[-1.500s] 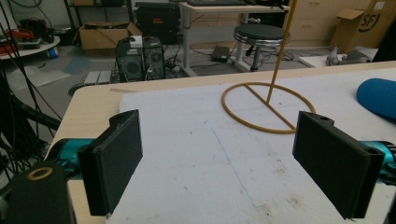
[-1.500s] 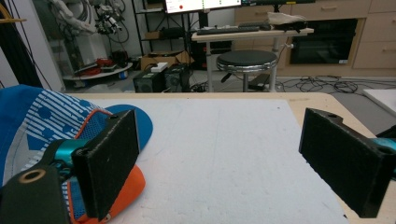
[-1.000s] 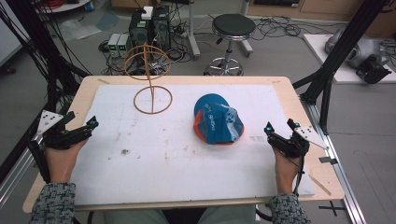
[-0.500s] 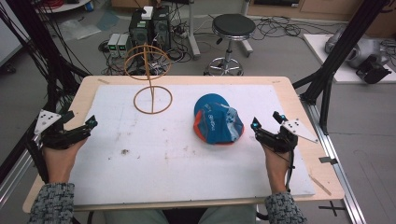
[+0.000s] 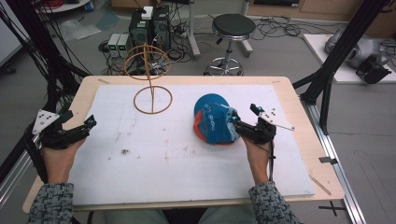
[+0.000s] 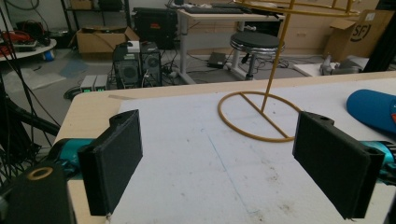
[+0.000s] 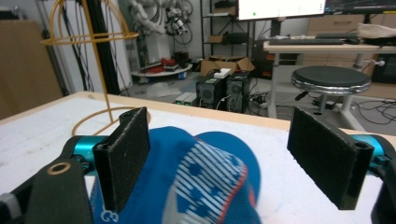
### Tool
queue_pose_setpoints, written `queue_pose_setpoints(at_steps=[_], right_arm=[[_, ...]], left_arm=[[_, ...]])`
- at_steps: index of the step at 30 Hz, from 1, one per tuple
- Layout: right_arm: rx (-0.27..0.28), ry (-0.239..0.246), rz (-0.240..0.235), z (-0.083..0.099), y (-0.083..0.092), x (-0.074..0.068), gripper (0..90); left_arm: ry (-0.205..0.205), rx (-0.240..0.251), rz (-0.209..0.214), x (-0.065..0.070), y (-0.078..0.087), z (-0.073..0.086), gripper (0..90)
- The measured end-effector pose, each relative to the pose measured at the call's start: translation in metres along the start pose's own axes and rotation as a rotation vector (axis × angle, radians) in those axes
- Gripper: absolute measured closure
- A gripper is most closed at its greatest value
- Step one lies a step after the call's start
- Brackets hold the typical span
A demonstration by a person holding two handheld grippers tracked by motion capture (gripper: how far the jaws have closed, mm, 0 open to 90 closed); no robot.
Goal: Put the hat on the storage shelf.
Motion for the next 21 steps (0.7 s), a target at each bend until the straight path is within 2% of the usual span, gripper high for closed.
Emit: queue_pose_setpoints(at_steps=[1,2,6,9,12,21], right_arm=[[-0.007,0.004,-0.005,0.0,-0.003,-0.003,20.9],[-0.02,0.012,-0.017,0.001,-0.01,-0.009,24.9],[-0.031,0.026,-0.025,0.003,-0.017,-0.012,28.6],[-0.053,0.023,-0.042,0.006,-0.025,-0.016,35.6],[-0.07,0.041,-0.054,0.009,-0.03,-0.02,41.0],[-0.124,0.064,-0.049,0.015,-0.041,-0.026,55.7]], left_arm=[[0.001,0.002,0.0,0.0,0.0,0.0,16.1],[0.0,0.001,0.001,0.0,0.0,0.0,16.1],[0.002,0.003,0.0,-0.001,0.0,0.0,16.1],[0.005,0.002,0.0,-0.001,0.0,0.0,16.1],[0.002,0.003,0.0,0.0,0.0,0.0,16.1],[-0.001,0.0,0.002,0.0,0.0,0.0,16.1]])
Point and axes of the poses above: each handheld gripper's, and its own axes: y roughly backward along the jaws, z roughly out of its underside, x roughly to its right, the point moved 1 cm from there along -y, roughly forward along the jaws, and after that the axes turned 3 degrees about -z, right-handed, at the moved point
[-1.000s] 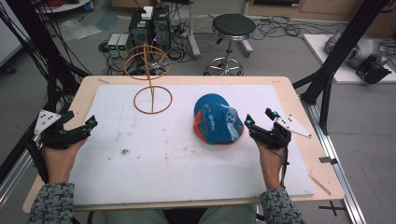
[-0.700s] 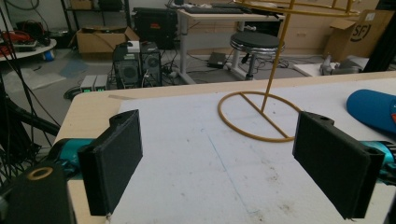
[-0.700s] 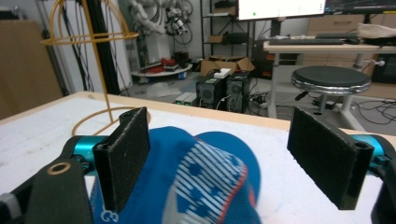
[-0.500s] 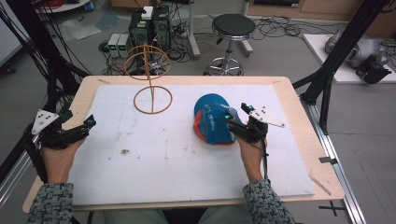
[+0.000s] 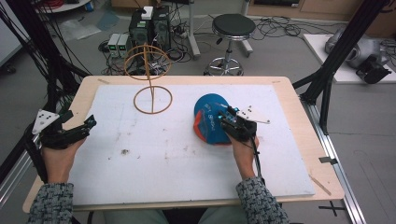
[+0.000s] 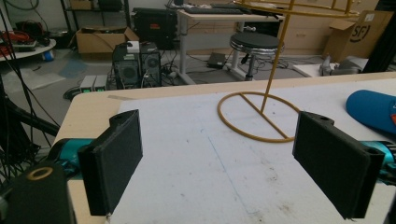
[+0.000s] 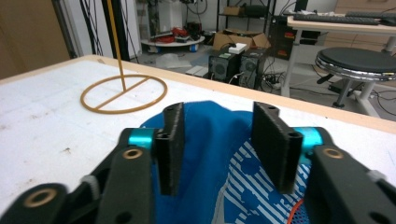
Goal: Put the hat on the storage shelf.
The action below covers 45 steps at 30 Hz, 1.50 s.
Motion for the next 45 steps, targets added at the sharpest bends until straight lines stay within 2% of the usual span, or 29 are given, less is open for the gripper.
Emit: queue_pose_setpoints(at_steps=[5,6,7,8,9,12,17,26,28,33,45], right_arm=[[-0.026,0.022,0.018,0.002,-0.005,-0.001,65.6],[-0.035,0.027,0.025,0.002,-0.005,-0.002,71.4],[-0.035,0.027,0.025,0.002,-0.005,-0.002,71.4],[-0.034,0.034,0.029,0.002,-0.005,-0.003,78.2],[-0.034,0.034,0.029,0.002,-0.005,-0.003,78.2],[-0.04,0.032,0.029,0.001,-0.006,-0.003,88.6],[-0.03,0.032,0.038,-0.004,-0.007,-0.002,89.5],[0.021,-0.018,0.036,-0.018,-0.006,0.0,89.7],[0.033,-0.041,0.042,-0.021,-0.007,0.002,89.9],[0.04,-0.043,0.053,-0.027,-0.008,0.003,89.9],[0.092,-0.041,0.06,-0.063,-0.015,0.004,90.0]], left_arm=[[0.001,0.002,-0.001,0.0,0.0,0.0,16.1],[0.002,0.003,-0.001,0.0,0.0,0.0,16.1],[0.001,0.003,-0.001,0.0,0.0,0.0,16.1],[0.002,0.003,-0.001,0.0,0.0,0.0,16.2],[0.002,0.004,-0.001,0.0,0.0,0.0,16.2],[0.001,0.002,0.001,0.0,0.0,0.0,16.1],[0.002,0.003,-0.003,-0.001,0.001,-0.001,16.1],[0.004,0.004,-0.003,-0.001,0.001,-0.001,16.2],[0.003,0.002,-0.001,-0.001,0.001,-0.001,16.4],[0.004,0.003,0.0,-0.001,0.001,-0.001,16.4],[0.013,0.01,-0.003,-0.003,0.002,-0.002,16.4]])
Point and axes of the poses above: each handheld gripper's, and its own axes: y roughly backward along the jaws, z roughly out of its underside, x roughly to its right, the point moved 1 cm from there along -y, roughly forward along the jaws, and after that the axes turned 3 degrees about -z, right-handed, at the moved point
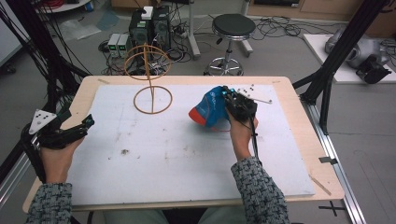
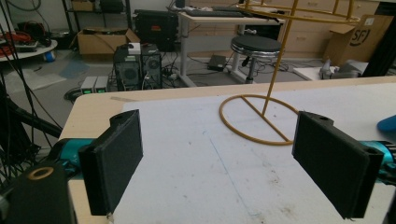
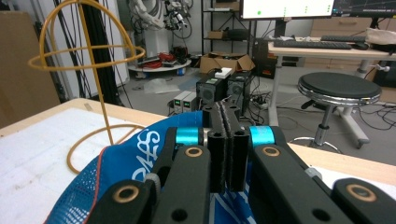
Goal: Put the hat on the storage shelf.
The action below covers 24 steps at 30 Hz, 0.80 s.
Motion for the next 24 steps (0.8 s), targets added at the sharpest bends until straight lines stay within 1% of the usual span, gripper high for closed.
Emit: queue_pose_setpoints(at_steps=[4,7,8,9,10,11,14,15,16,17,19,21,24], right_arm=[[0.006,-0.004,0.0,-0.006,-0.003,0.0,90.0],[0.024,-0.002,0.004,-0.017,-0.008,0.0,90.0],[0.029,-0.009,0.008,-0.02,-0.009,0.001,90.0],[0.029,-0.009,0.008,-0.02,-0.009,0.001,90.0],[0.04,-0.011,0.011,-0.027,-0.013,0.002,90.0],[0.044,-0.014,0.013,-0.029,-0.014,0.002,90.0],[0.051,-0.01,0.015,-0.037,-0.018,0.003,90.0],[0.065,-0.006,0.018,-0.045,-0.021,0.003,90.0],[0.065,-0.006,0.018,-0.045,-0.021,0.003,90.0],[0.07,-0.004,0.02,-0.052,-0.025,0.003,90.0],[0.079,-0.002,0.02,-0.059,-0.029,0.002,90.0],[0.079,0.001,0.022,-0.062,-0.03,0.002,90.0],[0.093,0.022,0.026,-0.076,-0.038,-0.001,90.0]], left_arm=[[0.001,0.002,-0.003,-0.001,0.001,0.0,16.4],[0.006,0.002,-0.006,-0.003,0.001,0.0,16.4],[0.006,0.002,-0.006,-0.003,0.001,0.0,16.4],[0.007,0.0,-0.005,-0.003,0.001,0.0,16.4],[0.007,0.0,-0.005,-0.004,0.001,0.0,16.5],[0.007,0.001,-0.005,-0.004,0.001,0.0,16.4],[0.007,0.002,-0.003,-0.003,0.001,0.0,16.5],[0.004,0.002,-0.002,-0.003,0.001,0.0,16.5],[0.004,0.002,-0.002,-0.003,0.001,0.0,16.5],[0.004,0.001,0.0,-0.003,0.0,0.0,16.5],[0.004,0.001,0.0,-0.003,0.001,0.0,16.5],[0.007,0.003,-0.001,-0.003,0.001,0.0,16.5],[0.008,0.004,-0.001,-0.004,0.001,0.0,16.5]])
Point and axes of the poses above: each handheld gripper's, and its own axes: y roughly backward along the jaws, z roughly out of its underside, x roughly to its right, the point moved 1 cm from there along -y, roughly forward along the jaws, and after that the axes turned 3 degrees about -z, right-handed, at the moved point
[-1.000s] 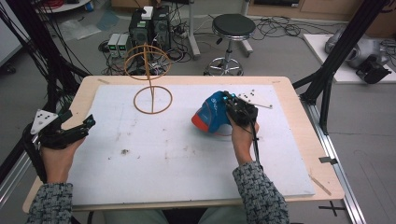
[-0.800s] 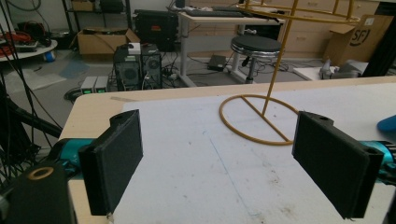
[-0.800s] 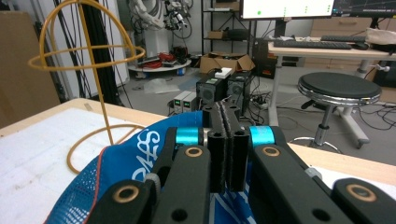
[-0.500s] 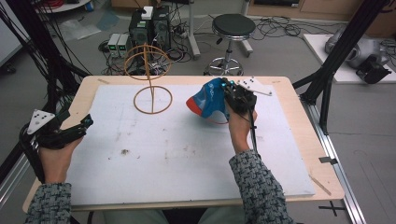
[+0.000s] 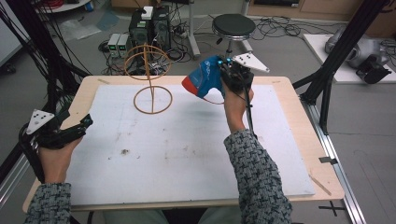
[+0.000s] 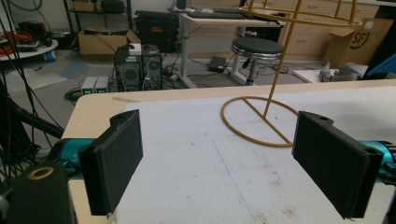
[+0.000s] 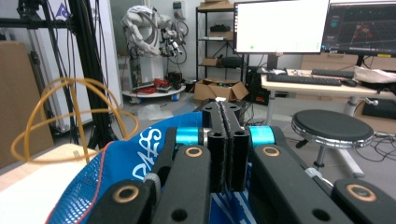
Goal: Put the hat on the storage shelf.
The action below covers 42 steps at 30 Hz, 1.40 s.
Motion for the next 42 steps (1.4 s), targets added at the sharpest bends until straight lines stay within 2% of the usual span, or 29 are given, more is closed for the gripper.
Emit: queue_pose_setpoints(at_steps=[6,15,18,23,29,33,37,42], right_arm=[[0.022,-0.016,0.001,-0.015,-0.01,-0.001,90.0],[0.043,-0.036,0.017,-0.028,-0.028,-0.002,90.0],[0.046,-0.015,0.022,-0.035,-0.033,-0.003,90.0],[0.063,-0.014,0.023,-0.045,-0.037,-0.004,90.0],[0.097,-0.023,0.002,-0.062,-0.047,-0.009,90.0],[0.119,-0.019,0.006,-0.073,-0.053,-0.014,90.0],[0.137,-0.025,-0.016,-0.082,-0.059,-0.018,90.0],[0.149,-0.012,-0.024,-0.095,-0.064,-0.024,90.0]], left_arm=[[0.006,0.005,0.001,-0.001,0.001,-0.001,16.5],[0.011,0.014,-0.004,-0.003,0.003,-0.002,16.5],[0.012,0.011,-0.005,-0.004,0.003,-0.002,16.5],[0.021,0.017,0.002,-0.003,0.003,-0.003,16.5],[0.016,0.016,-0.001,-0.003,0.004,-0.004,16.6],[0.018,0.018,-0.003,-0.004,0.005,-0.005,16.6],[0.015,0.021,-0.007,-0.005,0.006,-0.005,16.6],[0.018,0.025,-0.009,-0.007,0.007,-0.006,16.6]])
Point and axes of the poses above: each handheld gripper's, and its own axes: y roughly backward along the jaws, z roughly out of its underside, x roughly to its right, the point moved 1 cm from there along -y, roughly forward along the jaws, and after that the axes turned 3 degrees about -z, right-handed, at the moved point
